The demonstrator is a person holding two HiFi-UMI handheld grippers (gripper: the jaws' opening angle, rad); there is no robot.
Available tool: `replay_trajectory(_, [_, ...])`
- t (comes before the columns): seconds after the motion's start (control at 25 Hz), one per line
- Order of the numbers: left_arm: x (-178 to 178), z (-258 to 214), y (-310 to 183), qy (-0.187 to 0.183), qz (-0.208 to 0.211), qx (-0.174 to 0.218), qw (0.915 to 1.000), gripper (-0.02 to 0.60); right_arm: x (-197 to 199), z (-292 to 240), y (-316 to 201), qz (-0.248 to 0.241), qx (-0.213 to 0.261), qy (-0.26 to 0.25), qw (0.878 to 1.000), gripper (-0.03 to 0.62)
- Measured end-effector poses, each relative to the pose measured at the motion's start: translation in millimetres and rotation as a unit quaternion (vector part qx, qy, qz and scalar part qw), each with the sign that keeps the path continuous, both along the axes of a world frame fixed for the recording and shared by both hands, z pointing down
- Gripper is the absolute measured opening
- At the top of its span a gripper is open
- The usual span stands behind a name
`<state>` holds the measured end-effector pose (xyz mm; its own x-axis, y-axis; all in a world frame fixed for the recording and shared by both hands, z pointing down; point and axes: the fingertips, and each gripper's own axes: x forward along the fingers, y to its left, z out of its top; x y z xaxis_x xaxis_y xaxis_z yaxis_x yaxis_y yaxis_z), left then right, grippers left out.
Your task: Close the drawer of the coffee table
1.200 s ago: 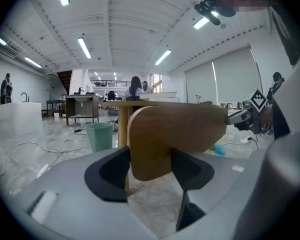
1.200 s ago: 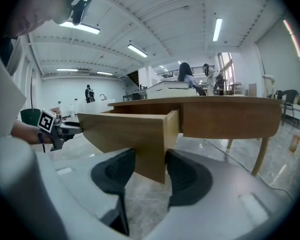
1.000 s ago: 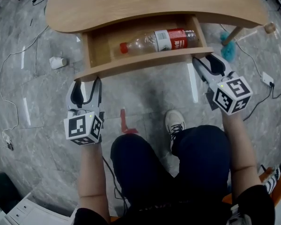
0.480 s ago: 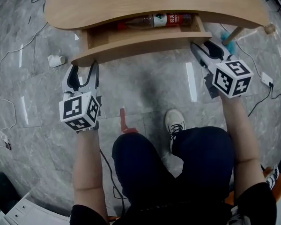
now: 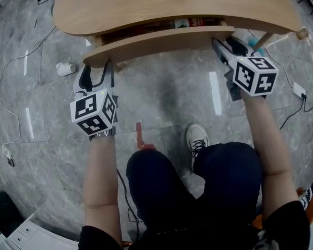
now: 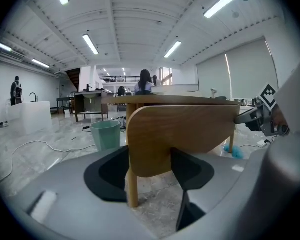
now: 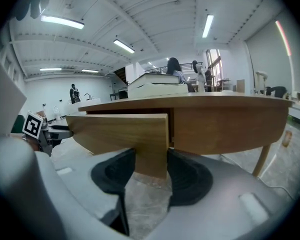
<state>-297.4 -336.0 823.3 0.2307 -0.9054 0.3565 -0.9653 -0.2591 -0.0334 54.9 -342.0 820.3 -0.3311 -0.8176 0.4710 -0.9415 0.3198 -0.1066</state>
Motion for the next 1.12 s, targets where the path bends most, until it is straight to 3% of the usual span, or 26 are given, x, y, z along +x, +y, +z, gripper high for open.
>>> replay_trajectory(0.44, [1.6, 1.3, -31.8, -0.006, -0.040, -0.002, 0.9992, 0.267, 1.6, 1.9, -34.6, 0.049, 0.010, 0.003, 0.999, 0.190])
replay_trajectory(0.68, [3.2, 1.3, -46.5, -0.006, -0.059, 0.003, 0.9983, 0.265, 5.2, 1.2, -47.3, 0.105, 0.027, 0.002, 0.994, 0.190])
replay_trajectory(1.12, [2.3, 0.3, -63.9, -0.004, -0.098, 0.012, 0.9951, 0.264, 4.2, 1.4, -62.9, 0.157, 0.031, -0.006, 0.987, 0.182])
